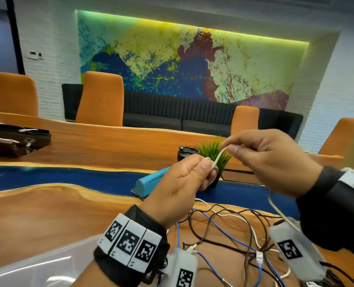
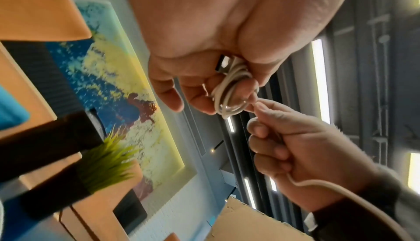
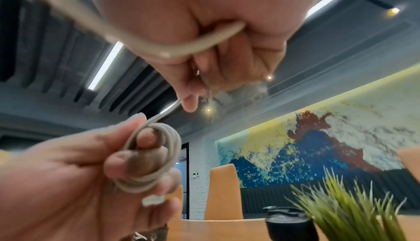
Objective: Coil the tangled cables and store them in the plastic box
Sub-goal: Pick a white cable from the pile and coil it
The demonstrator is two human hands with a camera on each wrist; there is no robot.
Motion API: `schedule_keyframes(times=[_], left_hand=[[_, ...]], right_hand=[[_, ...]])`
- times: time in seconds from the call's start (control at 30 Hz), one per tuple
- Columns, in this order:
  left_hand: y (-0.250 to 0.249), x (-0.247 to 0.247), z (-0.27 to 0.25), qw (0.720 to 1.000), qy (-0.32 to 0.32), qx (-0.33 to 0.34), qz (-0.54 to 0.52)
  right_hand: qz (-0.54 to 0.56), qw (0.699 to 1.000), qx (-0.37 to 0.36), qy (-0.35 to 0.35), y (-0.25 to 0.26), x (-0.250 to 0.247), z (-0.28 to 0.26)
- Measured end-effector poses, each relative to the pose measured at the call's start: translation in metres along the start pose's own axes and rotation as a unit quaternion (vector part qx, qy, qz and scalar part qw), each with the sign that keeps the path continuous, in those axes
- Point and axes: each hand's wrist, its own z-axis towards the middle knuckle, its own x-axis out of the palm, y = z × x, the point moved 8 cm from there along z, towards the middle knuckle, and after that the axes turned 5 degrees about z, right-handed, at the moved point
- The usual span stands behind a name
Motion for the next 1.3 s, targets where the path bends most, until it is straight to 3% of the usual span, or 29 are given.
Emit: schedule_keyframes(times=[0.17,0.33,0.47,0.57,0.63,0.73,0.83,0.93,1.1,1.2,1.3], left_hand=[[0.013,0.002,-0.001,0.990,-0.007,-0.087,-0.108],[0.014,0.002,-0.003,0.981,-0.015,-0.111,-0.158],[0.012,0.002,-0.003,0.983,-0.014,-0.104,-0.151],[0.013,0.000,-0.003,0.991,-0.050,-0.106,-0.071],[0.008,0.000,-0.003,0.996,-0.052,-0.070,-0.023],[0.000,-0.003,-0.003,0.999,-0.025,-0.019,0.019],[-0.003,-0.010,-0.002,0.998,0.041,-0.019,0.052],[-0.004,-0.023,-0.001,0.993,0.057,-0.023,0.102],[-0.003,-0.041,0.000,0.992,-0.016,-0.038,0.121],[0.001,-0.055,0.001,0.987,-0.071,-0.050,0.137],[0.010,-0.069,-0.001,0.988,-0.097,-0.094,0.080]], right_hand=[[-0.117,0.990,-0.035,0.074,0.007,0.017,-0.003],[-0.121,0.973,-0.117,0.159,0.028,0.047,-0.016],[-0.056,0.984,-0.120,0.116,0.025,0.049,-0.016],[-0.094,0.986,-0.108,0.081,0.019,0.053,-0.018],[-0.113,0.987,-0.090,0.064,0.014,0.053,-0.017],[-0.127,0.987,-0.082,0.056,0.014,0.050,-0.013],[-0.113,0.987,-0.093,0.070,0.015,0.048,-0.010],[-0.123,0.983,-0.099,0.091,0.016,0.052,-0.009],[-0.055,0.987,-0.124,0.089,0.017,0.059,-0.007],[0.078,0.993,-0.074,0.039,-0.003,0.046,-0.003],[0.065,0.996,-0.057,0.006,-0.023,0.035,-0.008]])
